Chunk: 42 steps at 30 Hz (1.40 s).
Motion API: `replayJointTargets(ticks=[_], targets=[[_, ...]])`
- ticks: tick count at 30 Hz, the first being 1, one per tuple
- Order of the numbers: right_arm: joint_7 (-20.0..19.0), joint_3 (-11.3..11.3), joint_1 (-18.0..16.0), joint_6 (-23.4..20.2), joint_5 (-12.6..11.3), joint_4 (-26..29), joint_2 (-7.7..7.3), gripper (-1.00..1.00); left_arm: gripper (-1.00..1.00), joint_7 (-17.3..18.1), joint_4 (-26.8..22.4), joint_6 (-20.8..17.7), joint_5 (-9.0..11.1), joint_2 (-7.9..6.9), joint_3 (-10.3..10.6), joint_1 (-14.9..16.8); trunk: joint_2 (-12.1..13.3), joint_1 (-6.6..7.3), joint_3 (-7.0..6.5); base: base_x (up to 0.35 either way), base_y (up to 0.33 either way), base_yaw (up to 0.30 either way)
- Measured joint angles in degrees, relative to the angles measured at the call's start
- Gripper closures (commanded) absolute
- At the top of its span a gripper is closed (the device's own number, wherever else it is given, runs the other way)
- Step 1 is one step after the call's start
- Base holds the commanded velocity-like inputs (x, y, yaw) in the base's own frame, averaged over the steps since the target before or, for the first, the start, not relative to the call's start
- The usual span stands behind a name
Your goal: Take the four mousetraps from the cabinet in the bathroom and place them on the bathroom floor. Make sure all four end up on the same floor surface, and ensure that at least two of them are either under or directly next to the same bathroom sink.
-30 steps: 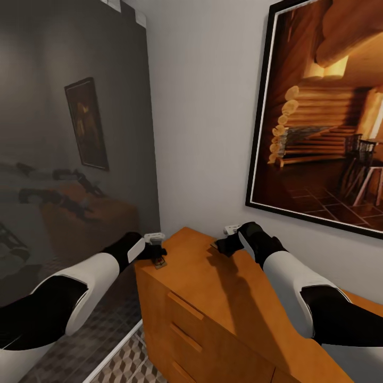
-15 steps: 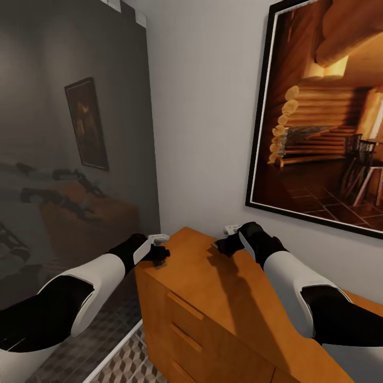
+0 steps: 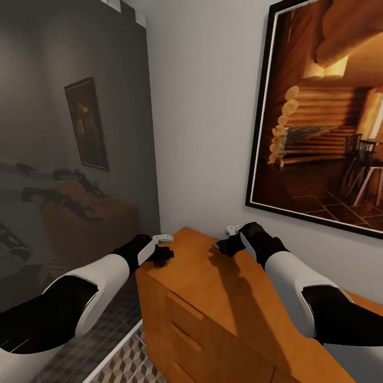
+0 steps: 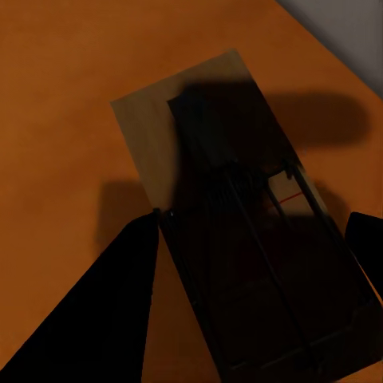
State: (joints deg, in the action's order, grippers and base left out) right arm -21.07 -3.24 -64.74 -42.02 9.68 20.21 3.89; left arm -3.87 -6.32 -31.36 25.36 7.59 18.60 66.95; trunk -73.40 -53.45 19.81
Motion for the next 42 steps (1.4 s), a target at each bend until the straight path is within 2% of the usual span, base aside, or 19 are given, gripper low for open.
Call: replayJointTargets(ticks=[9,22,28,34,35,39,42], targets=[[0.0,0.0,0.0,0.2,-0.1,-0.2,-0.44,1.00,-1.00,-0.3,1.2,0.0,0.1,0.09,0.1,0.0,0.0,0.00,-0.01,0.000,0.000,0.000],[0.1,0.0,0.0,0.2,-0.1,-0.3,-0.60,1.00,-1.00,-4.0,1.4,0.0,-0.2,0.24,0.0,0.0,0.0,0.00,-0.01,0.000,0.000,0.000],[0.1,0.0,0.0,0.2,-0.1,-0.3,-0.63,1.00,-1.00,-4.5,1.5,0.0,-0.6,0.33,0.4,0.0,0.0,0.00,-0.01,0.000,-0.011,0.000],[0.1,0.0,0.0,0.2,-0.1,-0.3,-0.69,1.00,-1.00,-4.8,2.0,-0.1,-1.7,0.36,1.8,0.0,0.0,0.00,-0.02,0.000,-0.083,0.000],[0.1,0.0,0.0,0.3,-0.1,-0.3,-0.69,1.00,1.00,-4.8,2.0,-0.2,-1.9,0.35,1.8,0.1,0.0,0.00,-0.02,0.000,-0.100,0.000],[0.1,0.0,0.0,0.3,-0.1,-0.3,-0.70,1.00,1.00,-4.8,1.8,-0.5,-1.7,0.35,1.9,0.0,0.0,0.00,-0.02,0.000,-0.089,0.000],[0.1,0.0,0.0,0.2,-0.1,-0.3,-0.71,1.00,1.00,-4.9,1.6,-0.7,-1.4,0.39,1.2,0.1,0.0,0.00,-0.02,0.000,-0.039,0.000]])
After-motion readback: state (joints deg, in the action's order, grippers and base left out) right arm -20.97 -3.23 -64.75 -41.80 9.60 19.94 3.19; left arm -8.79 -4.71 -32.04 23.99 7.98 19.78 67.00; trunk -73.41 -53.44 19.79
